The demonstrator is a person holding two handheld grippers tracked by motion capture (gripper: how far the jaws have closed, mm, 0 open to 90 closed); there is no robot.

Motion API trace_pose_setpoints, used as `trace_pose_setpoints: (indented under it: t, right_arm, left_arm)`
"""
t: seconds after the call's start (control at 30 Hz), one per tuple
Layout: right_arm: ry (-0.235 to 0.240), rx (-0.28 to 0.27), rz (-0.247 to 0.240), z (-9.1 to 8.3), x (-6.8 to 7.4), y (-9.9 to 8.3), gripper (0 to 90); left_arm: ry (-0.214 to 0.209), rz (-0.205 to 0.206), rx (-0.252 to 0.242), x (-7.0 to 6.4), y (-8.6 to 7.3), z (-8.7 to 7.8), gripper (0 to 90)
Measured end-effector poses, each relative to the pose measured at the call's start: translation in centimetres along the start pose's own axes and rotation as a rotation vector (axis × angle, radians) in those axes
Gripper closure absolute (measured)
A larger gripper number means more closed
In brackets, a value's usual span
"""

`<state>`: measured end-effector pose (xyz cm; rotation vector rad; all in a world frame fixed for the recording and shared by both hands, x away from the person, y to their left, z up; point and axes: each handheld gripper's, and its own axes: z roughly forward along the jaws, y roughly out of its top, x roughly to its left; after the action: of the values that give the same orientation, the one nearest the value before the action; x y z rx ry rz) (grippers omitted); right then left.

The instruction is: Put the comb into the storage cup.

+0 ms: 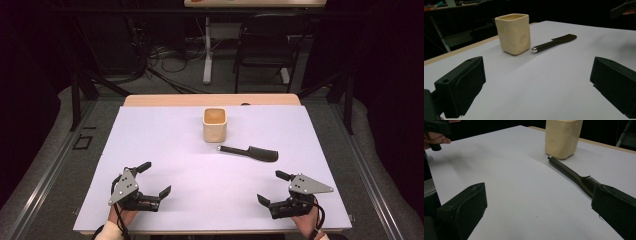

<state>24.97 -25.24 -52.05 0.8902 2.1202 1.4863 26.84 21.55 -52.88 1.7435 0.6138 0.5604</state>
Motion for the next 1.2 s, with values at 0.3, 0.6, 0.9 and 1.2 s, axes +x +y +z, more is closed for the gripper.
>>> trace_pose_setpoints:
  t: [0.3,0.6,0.9,1.2]
  right_arm:
    - [0.001,0.017,-0.013,1.2,-0.4,0.9,0.0]
    - [0.002,0.027,-0.004,2.2,-1.2,1.7,0.0]
    - [-0.002,0.05,0.011,3.7,-1.9,2.5,0.0]
    - [-0.009,0.085,0.017,5.3,-2.7,3.3,0.0]
  left_arm:
    - [0.001,0.001,-0.004,0.0,0.0,-0.2,0.1]
    - [0.003,0.0,-0.004,0.1,0.0,-0.4,0.1]
    - [-0.002,0.009,0.008,0.0,0.0,-0.4,0.1]
    - [0.004,0.009,0.005,0.0,-0.1,-0.4,0.1]
